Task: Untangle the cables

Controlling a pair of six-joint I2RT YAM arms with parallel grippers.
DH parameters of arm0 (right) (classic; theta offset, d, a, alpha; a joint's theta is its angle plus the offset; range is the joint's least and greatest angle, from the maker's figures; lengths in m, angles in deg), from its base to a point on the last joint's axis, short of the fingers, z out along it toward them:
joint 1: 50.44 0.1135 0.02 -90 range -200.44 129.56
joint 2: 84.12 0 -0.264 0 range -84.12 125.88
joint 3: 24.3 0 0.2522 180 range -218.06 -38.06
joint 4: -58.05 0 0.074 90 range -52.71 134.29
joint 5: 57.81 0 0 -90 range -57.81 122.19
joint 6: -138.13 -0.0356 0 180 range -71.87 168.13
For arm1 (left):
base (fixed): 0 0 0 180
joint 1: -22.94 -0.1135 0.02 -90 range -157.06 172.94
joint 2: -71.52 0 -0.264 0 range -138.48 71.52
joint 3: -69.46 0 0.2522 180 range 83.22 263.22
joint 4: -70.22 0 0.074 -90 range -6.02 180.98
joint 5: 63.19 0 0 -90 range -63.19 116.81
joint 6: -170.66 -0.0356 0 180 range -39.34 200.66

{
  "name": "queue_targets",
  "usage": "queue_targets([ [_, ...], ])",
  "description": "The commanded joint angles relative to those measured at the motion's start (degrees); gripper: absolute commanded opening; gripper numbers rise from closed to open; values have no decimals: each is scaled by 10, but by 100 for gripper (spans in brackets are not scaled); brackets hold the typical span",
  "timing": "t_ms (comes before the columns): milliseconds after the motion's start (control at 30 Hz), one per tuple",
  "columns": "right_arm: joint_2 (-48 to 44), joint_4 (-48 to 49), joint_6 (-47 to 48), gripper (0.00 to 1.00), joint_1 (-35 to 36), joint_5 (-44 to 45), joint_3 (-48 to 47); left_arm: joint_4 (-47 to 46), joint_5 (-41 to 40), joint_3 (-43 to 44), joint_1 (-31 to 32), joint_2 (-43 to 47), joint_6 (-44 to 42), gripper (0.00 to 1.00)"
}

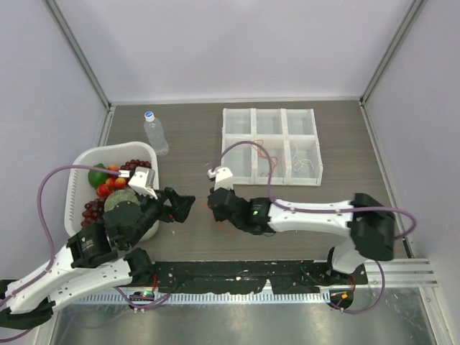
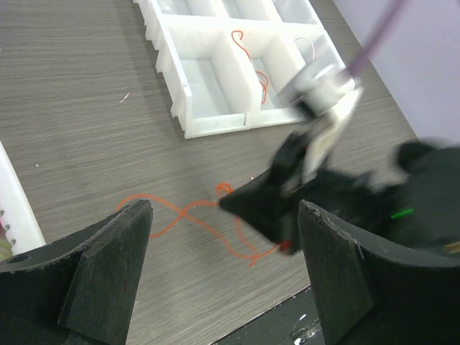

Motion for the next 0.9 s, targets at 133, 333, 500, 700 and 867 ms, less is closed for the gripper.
queue_targets([
  [133,-243,36,11,1,-109,30,66,-44,-2,16,1,-24,-12,86],
  [333,-314,11,53,1,-194,38,56,-56,5,26,1,-40,-19,86],
  [500,-314,7,90,1,-266,60,40,-56,18,25,1,-42,-12,86],
  [700,-237,45,57,1,-365,-10,44,-48,20,27,1,-33,-5,86],
  [867,-151,56,45,1,-403,-26,11,-37,27,28,1,-24,6,86],
])
